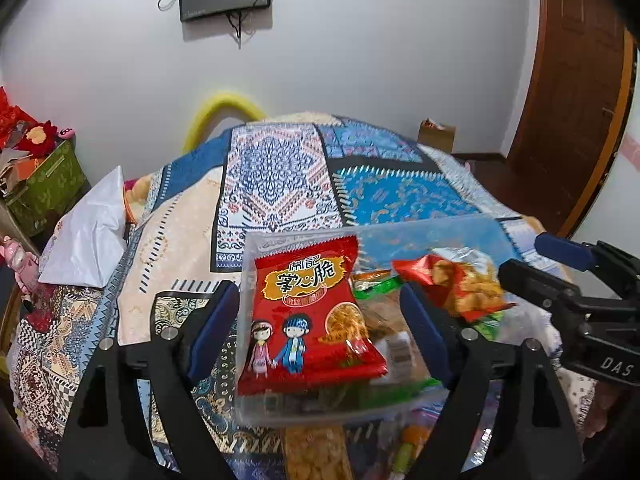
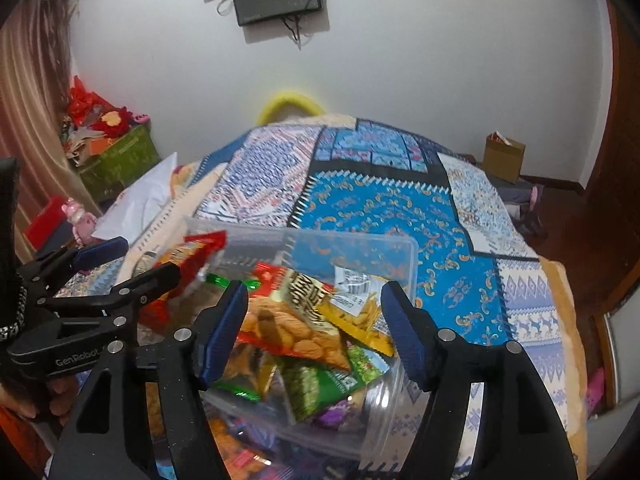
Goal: Organize snacks
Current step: 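Carry both bags into the clear box and open both tools, then grasp the cookie pack with the left tool while the right tool grasps the orange puff bag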
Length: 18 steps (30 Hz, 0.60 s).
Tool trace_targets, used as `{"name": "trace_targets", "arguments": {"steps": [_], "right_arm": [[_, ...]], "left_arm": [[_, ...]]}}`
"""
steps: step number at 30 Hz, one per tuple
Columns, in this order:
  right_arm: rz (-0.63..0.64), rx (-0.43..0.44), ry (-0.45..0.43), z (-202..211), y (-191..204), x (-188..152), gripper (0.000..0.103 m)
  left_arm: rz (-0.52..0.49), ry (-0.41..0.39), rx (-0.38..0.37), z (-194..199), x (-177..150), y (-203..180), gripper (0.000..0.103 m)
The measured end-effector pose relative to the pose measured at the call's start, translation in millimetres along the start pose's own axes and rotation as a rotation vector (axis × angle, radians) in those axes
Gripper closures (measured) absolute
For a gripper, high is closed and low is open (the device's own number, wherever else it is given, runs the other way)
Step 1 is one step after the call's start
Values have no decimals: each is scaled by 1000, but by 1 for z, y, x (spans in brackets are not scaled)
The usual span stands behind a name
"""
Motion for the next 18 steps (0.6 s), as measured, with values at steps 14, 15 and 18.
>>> {"name": "trace_targets", "arguments": {"steps": [14, 15, 18], "right_arm": [[36, 47, -5, 41, 34, -40, 29], [36, 52, 7, 40, 36, -46, 29], [40, 62, 52, 34, 40, -62, 29]], "left_arm": [[-15, 13, -29, 56, -48, 16, 16], [-18, 24, -29, 56, -54, 18, 16], [-28, 61, -24, 54, -73, 23, 16]]}}
Point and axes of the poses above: each gripper's, at about its wrist camera, not at the fingertips, and z roughly against the way its jaws point, y to its left, x to its top, the point moved 1 cm from there along -z, roughly the way its jaws point, and after that the axes turned 5 degrees about x, right-handed, at the moved point
